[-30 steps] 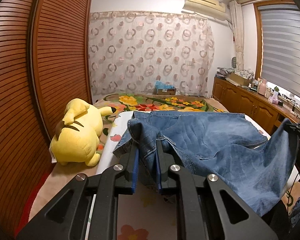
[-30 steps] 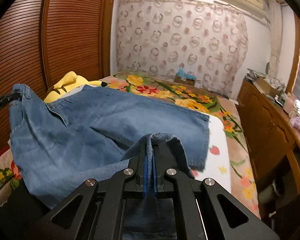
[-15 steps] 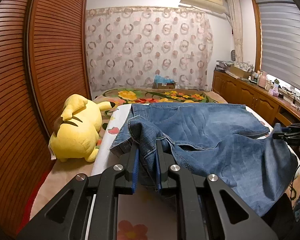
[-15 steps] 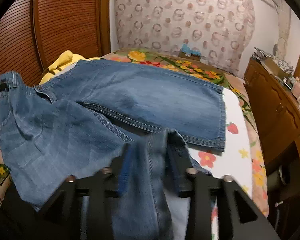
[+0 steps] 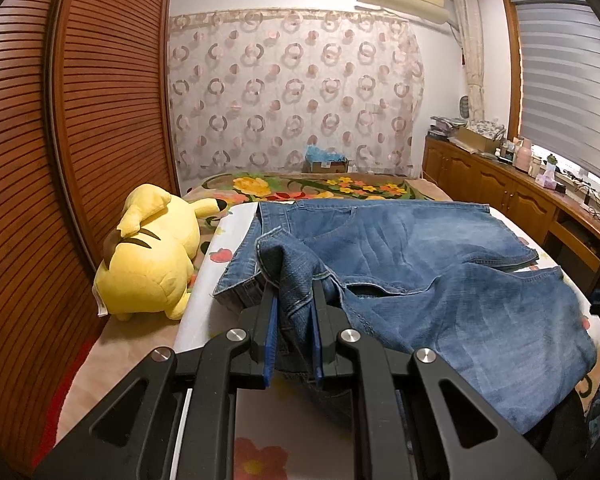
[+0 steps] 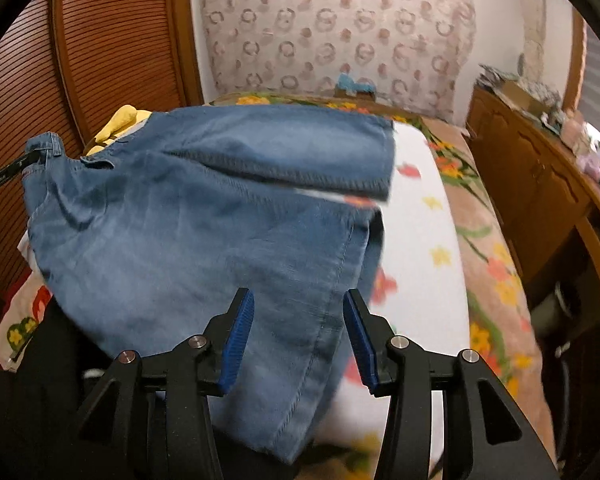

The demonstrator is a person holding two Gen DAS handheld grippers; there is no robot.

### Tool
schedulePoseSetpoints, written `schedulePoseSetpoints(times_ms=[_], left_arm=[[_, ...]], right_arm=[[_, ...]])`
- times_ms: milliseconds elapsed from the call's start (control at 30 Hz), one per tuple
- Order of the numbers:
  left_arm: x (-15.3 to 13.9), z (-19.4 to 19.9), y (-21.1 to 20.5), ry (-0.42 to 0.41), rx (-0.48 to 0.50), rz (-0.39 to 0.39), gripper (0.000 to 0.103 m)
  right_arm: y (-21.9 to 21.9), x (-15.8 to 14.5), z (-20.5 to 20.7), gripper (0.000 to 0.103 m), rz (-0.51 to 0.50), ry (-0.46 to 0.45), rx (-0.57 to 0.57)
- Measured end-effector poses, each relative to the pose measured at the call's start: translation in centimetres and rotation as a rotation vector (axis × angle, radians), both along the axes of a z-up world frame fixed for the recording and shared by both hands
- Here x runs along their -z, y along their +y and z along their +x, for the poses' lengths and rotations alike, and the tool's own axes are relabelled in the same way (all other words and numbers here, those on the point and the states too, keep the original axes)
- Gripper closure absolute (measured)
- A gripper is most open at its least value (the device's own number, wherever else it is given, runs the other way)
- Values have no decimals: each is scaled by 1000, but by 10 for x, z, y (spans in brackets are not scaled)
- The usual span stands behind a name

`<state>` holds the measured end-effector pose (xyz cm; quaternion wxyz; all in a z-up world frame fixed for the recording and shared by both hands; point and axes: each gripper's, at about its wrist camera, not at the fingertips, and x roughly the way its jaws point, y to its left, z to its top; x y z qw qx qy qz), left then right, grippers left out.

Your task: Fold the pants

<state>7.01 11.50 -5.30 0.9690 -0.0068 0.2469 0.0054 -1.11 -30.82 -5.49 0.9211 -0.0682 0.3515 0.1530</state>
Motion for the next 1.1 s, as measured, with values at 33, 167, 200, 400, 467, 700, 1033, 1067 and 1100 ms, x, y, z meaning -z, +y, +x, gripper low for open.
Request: schedulePoseSetpoints(times_ms=[33,167,200,400,467,700,1033,1067,1100], left_arm=[[0,0,0,-2,-1,-1,88],[1,-1,-1,-4,-6,-2,88],[1,-1,0,-6,-8,3,89],[-13,1,-5,-44,-4,34,90],[-18,5,-5,-55,-1,38,90],[-39,31,-3,-89,2,48,91],[-66,75,8,-121,-18,25,91],[-66,82,8,-117,-21,26,91],[-65,88,9,-112,-23,28,91]], right_arm=[[-3,3,-3,55,7,5,16],[-9,15,2,55,36,46,54],[-9,16,8,55,43,55,56],[-5,24,18,55,51,91,39],[-7,22,15,60,32,75,32],[-18,-1,19,98,28,40,-7],[-39,-100,51,98,8,-128,3],[-37,-105,62,98,-6,-137,3],[-36,-107,74,98,-17,-141,5]])
